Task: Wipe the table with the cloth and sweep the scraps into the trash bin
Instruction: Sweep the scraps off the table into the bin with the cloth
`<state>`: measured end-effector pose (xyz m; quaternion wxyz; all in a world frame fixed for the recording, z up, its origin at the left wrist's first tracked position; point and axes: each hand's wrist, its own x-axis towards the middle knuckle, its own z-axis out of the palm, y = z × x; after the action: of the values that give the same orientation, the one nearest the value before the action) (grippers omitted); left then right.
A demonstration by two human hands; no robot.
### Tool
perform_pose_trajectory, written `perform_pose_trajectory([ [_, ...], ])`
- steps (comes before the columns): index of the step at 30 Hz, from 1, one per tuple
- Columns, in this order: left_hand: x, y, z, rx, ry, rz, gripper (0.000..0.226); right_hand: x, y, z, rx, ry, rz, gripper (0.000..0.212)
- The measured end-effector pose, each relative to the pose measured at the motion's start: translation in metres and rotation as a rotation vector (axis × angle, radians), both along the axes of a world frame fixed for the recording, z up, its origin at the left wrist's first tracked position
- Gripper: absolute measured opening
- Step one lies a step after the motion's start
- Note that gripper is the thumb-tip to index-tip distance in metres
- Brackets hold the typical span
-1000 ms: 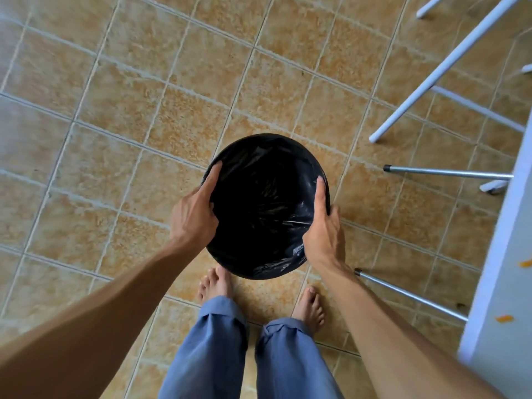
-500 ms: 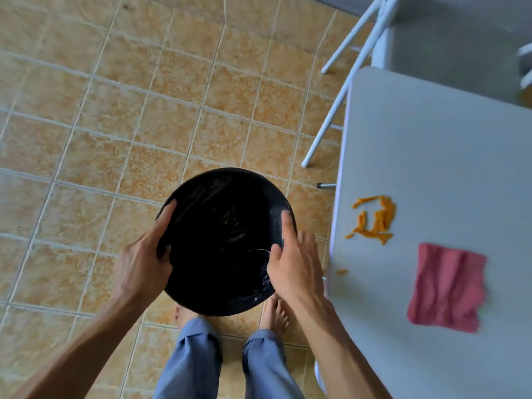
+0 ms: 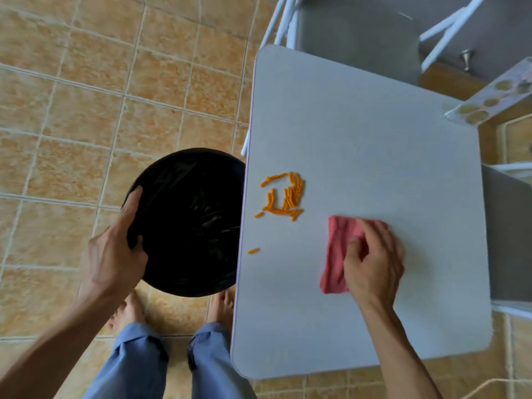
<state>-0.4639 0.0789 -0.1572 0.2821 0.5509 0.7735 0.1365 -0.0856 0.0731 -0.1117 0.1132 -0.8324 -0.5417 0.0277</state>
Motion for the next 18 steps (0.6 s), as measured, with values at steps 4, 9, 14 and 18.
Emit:
perform_pose_trajectory([
  [4,0.025,0.000,0.001,-0.011,-0.053,0.005,0.088,0.024,-0.020,-0.020,-0.173,-0.092,0.226,0.055],
  [9,0.042,-0.006,-0.003,-0.036,-0.062,-0.001,0.091,0.018,0.022,-0.034,-0.063,-0.106,0.203,0.057],
  [14,0.055,-0.011,0.001,-0.044,-0.076,0.026,0.090,-0.023,0.077,-0.045,0.074,-0.055,0.154,0.060],
  [18,0.058,-0.013,0.005,-0.065,-0.086,0.049,0.091,-0.042,0.094,-0.051,0.152,-0.030,0.254,0.050],
])
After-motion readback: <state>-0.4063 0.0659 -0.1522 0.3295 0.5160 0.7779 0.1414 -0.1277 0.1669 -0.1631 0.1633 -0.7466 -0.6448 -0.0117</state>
